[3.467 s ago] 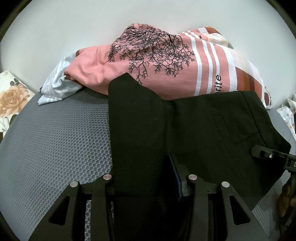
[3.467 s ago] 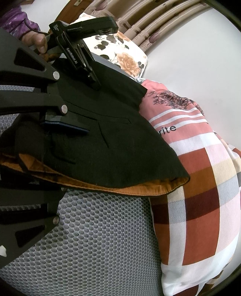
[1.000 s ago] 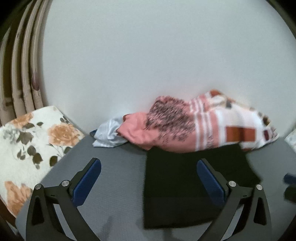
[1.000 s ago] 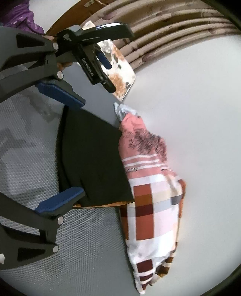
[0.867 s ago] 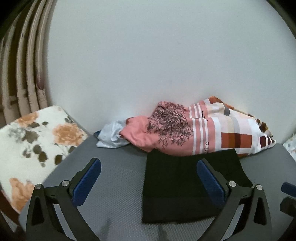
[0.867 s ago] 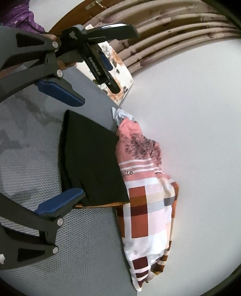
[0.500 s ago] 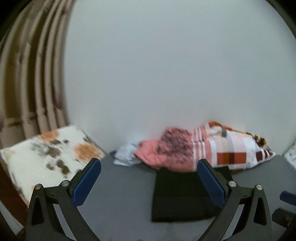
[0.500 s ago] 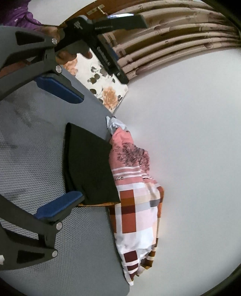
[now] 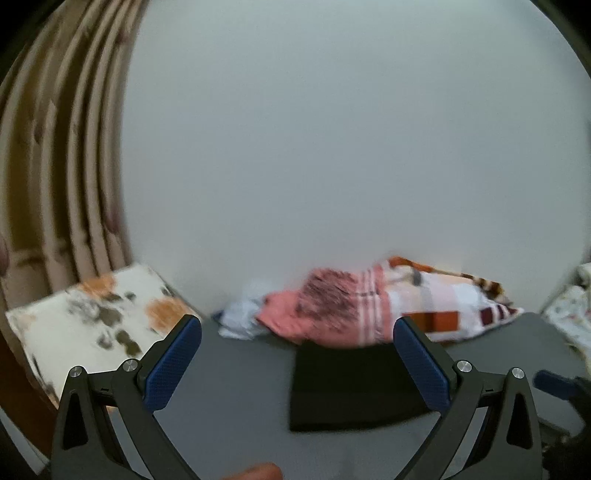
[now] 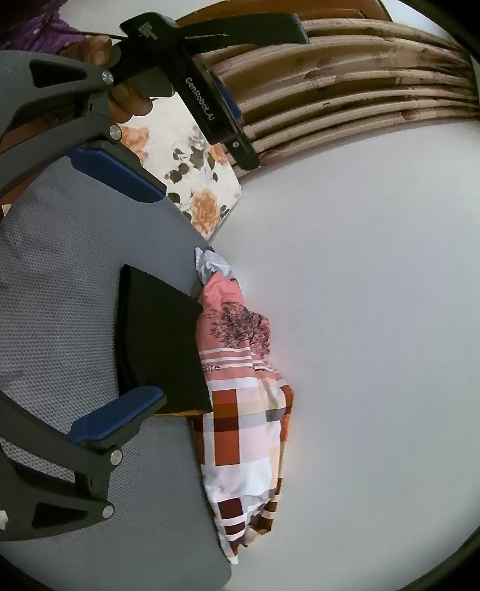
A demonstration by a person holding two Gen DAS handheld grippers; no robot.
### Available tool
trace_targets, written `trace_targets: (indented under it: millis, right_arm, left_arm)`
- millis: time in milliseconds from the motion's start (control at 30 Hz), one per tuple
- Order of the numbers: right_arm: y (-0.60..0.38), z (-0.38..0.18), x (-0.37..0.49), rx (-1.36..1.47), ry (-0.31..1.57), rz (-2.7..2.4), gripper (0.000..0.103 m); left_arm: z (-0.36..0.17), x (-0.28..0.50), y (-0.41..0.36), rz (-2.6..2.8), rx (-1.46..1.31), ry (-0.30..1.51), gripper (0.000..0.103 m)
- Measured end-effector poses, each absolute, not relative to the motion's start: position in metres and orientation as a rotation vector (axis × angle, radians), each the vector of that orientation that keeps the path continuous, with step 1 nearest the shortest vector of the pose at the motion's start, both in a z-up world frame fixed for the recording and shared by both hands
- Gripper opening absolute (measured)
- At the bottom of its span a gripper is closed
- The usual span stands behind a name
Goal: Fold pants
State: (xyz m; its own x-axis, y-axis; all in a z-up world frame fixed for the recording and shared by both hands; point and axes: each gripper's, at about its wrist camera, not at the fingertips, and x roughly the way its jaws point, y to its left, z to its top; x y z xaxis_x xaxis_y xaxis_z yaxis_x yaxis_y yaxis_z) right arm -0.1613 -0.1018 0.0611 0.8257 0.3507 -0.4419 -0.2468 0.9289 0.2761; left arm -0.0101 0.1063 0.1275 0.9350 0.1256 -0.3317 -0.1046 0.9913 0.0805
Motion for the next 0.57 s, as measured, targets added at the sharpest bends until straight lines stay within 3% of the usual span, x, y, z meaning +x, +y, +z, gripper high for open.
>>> trace_targets:
  millis: [567]
  right_arm:
    - [-0.097, 0.042, -0.151, 0.208, 0.580, 0.322, 0.101]
  left_arm:
    - [0.089, 0.024, 0.122, 0.099, -0.010, 0.522, 0.103]
